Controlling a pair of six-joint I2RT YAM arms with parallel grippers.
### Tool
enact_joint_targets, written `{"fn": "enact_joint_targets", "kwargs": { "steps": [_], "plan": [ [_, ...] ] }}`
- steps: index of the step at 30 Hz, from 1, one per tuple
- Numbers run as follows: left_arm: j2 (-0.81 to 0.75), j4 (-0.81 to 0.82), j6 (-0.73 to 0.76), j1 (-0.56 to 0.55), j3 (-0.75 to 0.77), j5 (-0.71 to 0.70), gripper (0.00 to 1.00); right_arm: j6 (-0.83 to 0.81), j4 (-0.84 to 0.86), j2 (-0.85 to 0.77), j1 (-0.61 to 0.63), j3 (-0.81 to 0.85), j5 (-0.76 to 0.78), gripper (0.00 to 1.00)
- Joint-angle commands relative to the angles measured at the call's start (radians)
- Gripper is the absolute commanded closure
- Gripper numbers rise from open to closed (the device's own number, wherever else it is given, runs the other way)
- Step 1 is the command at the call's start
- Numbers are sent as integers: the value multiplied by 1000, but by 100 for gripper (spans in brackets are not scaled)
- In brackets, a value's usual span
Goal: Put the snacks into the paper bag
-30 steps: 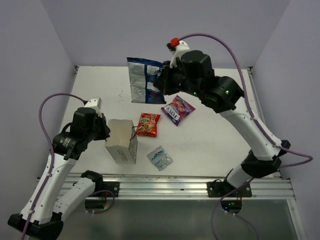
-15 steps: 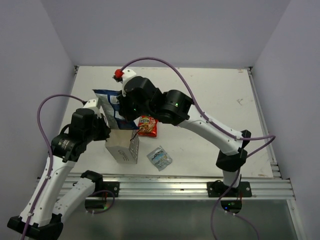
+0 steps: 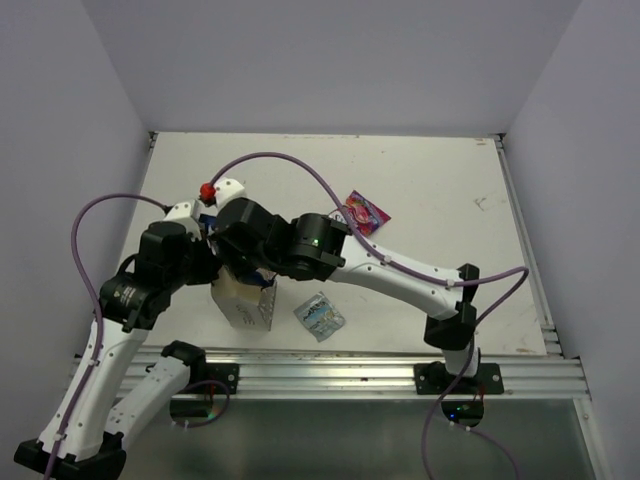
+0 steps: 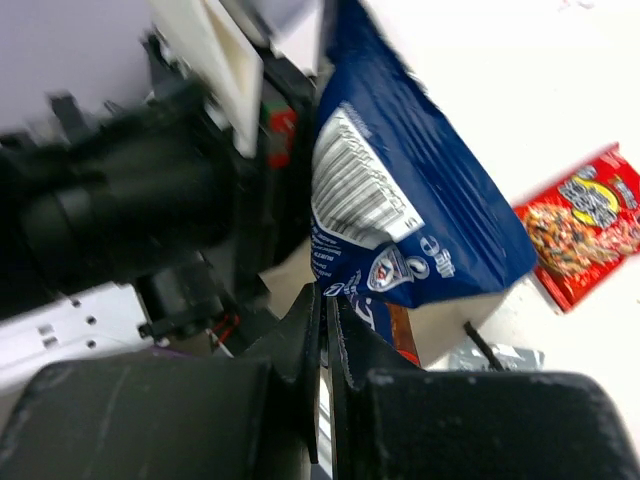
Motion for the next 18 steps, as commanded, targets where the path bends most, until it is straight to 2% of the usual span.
{"fn": "enact_joint_targets", "kwargs": {
  "steps": [1,4,10,18],
  "plan": [
    [-18,14,-20,0,-11,26,100,-1,21,62,7,165,48,100],
    [-29,11,-21,0,-16,27,100,2,4,117,7,262,59,100],
    [-43,-4,-21,0,-10,26,100,33,40,133,9,228,75,100],
    [-58,-14,-15,0,-13,18,100,77,176,19,33,-140,82,100]
  ]
}}
